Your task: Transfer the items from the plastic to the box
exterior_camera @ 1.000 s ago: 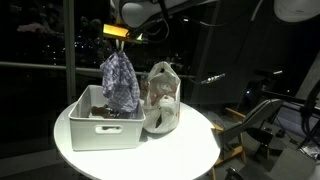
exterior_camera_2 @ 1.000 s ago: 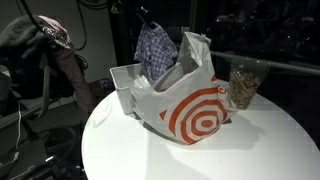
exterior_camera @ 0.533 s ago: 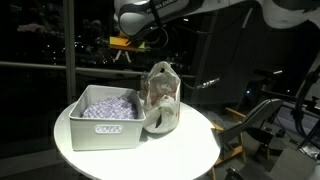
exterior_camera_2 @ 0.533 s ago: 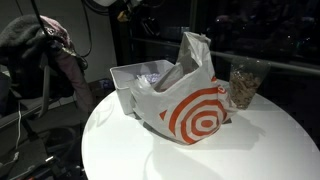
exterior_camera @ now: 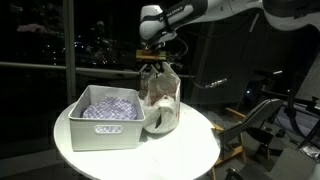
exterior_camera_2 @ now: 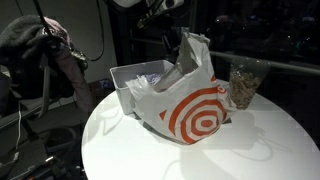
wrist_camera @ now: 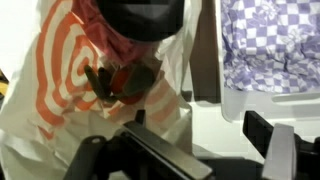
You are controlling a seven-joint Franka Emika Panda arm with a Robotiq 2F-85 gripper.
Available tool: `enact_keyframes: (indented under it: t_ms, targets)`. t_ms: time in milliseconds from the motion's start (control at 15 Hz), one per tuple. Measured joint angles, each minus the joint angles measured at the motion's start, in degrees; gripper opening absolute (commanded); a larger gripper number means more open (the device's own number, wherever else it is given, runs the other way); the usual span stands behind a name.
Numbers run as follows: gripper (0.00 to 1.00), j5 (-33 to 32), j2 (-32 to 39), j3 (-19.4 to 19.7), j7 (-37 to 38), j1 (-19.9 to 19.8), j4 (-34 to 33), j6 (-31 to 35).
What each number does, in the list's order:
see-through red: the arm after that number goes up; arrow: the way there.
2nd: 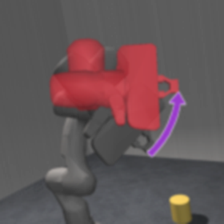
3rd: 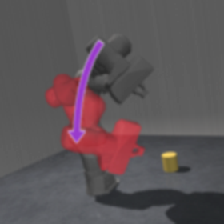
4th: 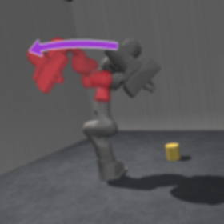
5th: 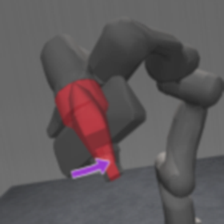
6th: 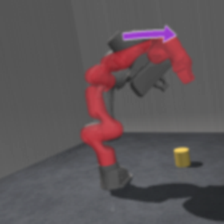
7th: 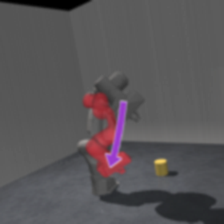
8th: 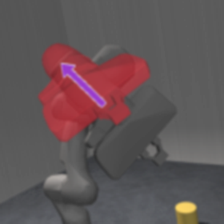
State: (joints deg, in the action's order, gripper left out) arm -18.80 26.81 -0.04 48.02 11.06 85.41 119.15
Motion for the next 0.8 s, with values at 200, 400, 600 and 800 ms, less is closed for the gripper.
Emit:
enact_keyframes:
  t_ms: [200, 400, 600, 800]
  targets:
    - [1.00, 4.15, 0.38, 0.20, -1.87, -1.97, 2.61, -2.74]
    - [1.00, 6.38, 1.34, 1.09, -2.08, -3.27, 4.52, -5.98]
    - [1.00, 10.44, 1.32, 1.22, -5.43, -5.43, 6.92, -6.38]
    - [1.00, 13.42, 1.43, 1.66, -7.95, -7.34, 8.01, -7.13]
